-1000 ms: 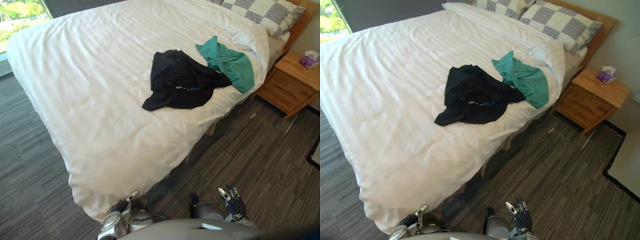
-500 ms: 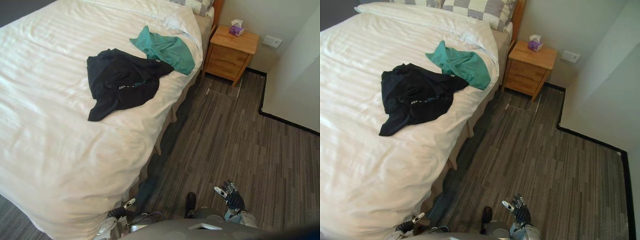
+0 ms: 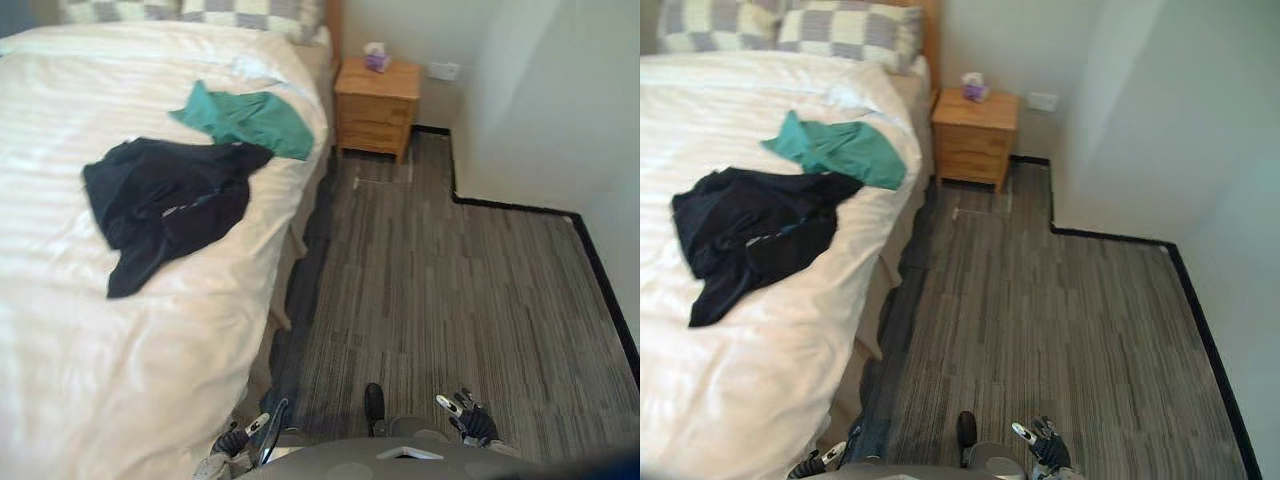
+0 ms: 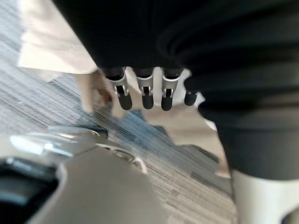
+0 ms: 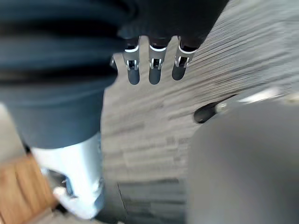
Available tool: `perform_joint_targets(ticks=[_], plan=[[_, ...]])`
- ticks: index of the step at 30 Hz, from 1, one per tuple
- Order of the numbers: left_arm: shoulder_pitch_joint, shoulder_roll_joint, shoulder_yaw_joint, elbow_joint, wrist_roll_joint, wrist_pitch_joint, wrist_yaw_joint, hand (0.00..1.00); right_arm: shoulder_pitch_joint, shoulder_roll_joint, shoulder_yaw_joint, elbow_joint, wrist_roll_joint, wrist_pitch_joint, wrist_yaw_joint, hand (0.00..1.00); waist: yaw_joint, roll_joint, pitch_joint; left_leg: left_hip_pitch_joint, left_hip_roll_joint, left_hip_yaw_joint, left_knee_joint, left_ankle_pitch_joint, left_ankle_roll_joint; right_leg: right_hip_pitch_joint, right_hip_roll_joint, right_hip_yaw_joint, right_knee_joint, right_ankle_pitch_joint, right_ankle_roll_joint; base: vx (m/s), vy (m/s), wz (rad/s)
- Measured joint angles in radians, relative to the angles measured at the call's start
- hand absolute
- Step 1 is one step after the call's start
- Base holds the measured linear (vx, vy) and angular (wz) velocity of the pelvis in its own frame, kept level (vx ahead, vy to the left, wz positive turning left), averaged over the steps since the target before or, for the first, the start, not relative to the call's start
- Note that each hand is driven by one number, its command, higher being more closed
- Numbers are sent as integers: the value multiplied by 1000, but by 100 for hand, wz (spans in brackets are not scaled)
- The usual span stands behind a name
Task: Tidy the bed and pick cloth on bed and put in laundry
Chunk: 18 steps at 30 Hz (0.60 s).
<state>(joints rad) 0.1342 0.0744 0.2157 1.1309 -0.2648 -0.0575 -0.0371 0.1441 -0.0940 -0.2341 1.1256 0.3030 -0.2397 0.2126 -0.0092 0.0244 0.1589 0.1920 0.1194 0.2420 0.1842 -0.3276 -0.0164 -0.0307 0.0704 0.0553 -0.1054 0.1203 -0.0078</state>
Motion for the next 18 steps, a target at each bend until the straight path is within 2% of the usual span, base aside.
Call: perform_joint_targets(ticks=[3, 4, 7, 9, 11, 12, 18], plan=[[-7, 13, 1, 1, 0, 4, -2, 0, 28, 17, -38, -6, 6, 36, -5, 0, -5, -6, 3, 69, -27, 39, -44, 12, -16, 21, -13, 3, 0, 65, -4, -14, 149, -54], [-14, 13, -3, 1, 1, 6, -2, 0, 41, 16, -39, -5, 5, 58, -9, 0, -10, -12, -1, 86, -30, 53, -67, 22, -22, 22, -13, 4, 0, 66, -3, 61, 104, -22], [-42, 14, -37, 0, 1, 4, -4, 0, 52, 15, -61, -7, -13, 118, -20, 0, -18, -8, -1, 90, -33, 46, -78, 27, -27, 20, -20, -1, 0, 65, 1, 65, 79, -1], [-47, 8, -39, 0, 1, 6, -8, 0, 53, 15, -75, -8, -14, 133, -23, 0, -32, -3, -1, 92, -34, 36, -78, 26, -30, 22, -21, -6, -1, 64, 2, 83, 84, 7], [-54, 6, -40, 0, 2, 6, -9, 0, 51, 15, -76, -7, -14, 136, -26, 0, -33, 1, 2, 94, -34, 25, -78, 25, -34, 23, -23, -9, -1, 63, 5, 69, 66, 5], [-74, -19, -58, -7, -1, 25, -9, 0, 47, 13, -72, -9, -14, 156, -49, 0, -35, 14, 17, 103, -18, -11, -62, 39, -50, 23, -7, -43, -1, 41, -8, 5, 36, 2], [-75, -17, -62, -7, -2, 24, -9, 0, 45, 13, -72, -9, -14, 156, -49, 0, -36, 8, 19, 104, -19, -18, -109, 36, -45, 11, -15, -65, -1, 45, -2, -42, 24, 11]])
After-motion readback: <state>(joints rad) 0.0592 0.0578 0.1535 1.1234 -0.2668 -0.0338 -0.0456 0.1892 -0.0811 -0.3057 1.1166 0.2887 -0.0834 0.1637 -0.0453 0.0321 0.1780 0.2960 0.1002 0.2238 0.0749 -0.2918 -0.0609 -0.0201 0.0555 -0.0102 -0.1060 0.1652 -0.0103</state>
